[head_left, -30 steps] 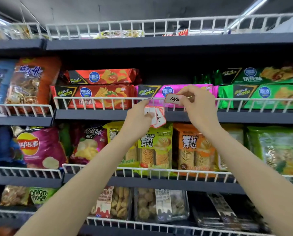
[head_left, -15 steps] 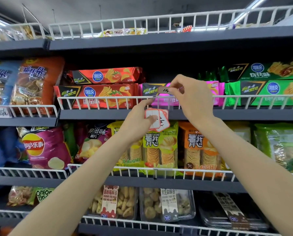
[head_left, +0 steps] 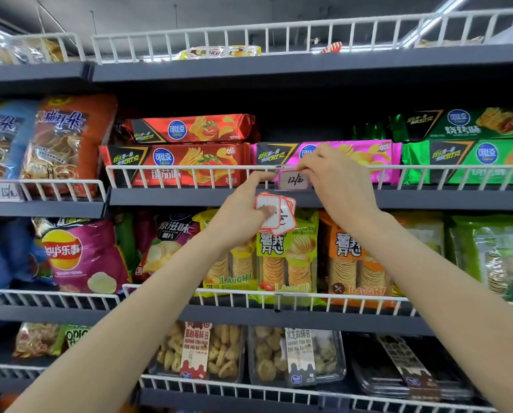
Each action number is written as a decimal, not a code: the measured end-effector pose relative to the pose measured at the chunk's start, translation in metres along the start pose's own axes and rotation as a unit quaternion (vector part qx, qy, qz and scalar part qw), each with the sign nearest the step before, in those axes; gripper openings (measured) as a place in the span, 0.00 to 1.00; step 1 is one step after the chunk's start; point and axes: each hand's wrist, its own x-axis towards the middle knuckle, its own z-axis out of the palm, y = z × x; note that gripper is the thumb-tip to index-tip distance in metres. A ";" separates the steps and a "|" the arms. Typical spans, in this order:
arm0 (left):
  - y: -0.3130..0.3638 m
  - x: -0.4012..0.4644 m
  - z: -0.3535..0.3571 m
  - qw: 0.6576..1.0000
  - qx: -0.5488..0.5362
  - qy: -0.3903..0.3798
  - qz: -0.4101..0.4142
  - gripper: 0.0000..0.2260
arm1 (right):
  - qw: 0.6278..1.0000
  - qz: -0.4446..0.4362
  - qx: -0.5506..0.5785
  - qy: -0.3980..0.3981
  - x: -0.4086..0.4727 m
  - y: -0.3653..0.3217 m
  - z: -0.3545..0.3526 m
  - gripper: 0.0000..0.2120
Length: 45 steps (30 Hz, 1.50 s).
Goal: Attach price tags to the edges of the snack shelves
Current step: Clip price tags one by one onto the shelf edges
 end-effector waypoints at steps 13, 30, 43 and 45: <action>0.003 0.003 -0.002 1.000 -0.004 -0.006 0.009 0.22 | 0.999 -0.040 -0.018 -0.021 -0.003 -0.001 -0.005 0.17; 0.000 0.007 -0.003 0.999 -0.015 -0.003 0.036 0.23 | 0.998 -0.041 0.015 0.051 -0.009 -0.004 0.004 0.08; -0.001 0.010 0.000 0.998 -0.056 0.000 0.019 0.24 | 0.999 -0.011 0.041 0.013 -0.008 -0.006 0.001 0.12; -0.002 0.010 0.000 0.998 -0.059 0.002 0.022 0.24 | 0.999 0.005 0.049 0.010 -0.007 -0.007 0.001 0.13</action>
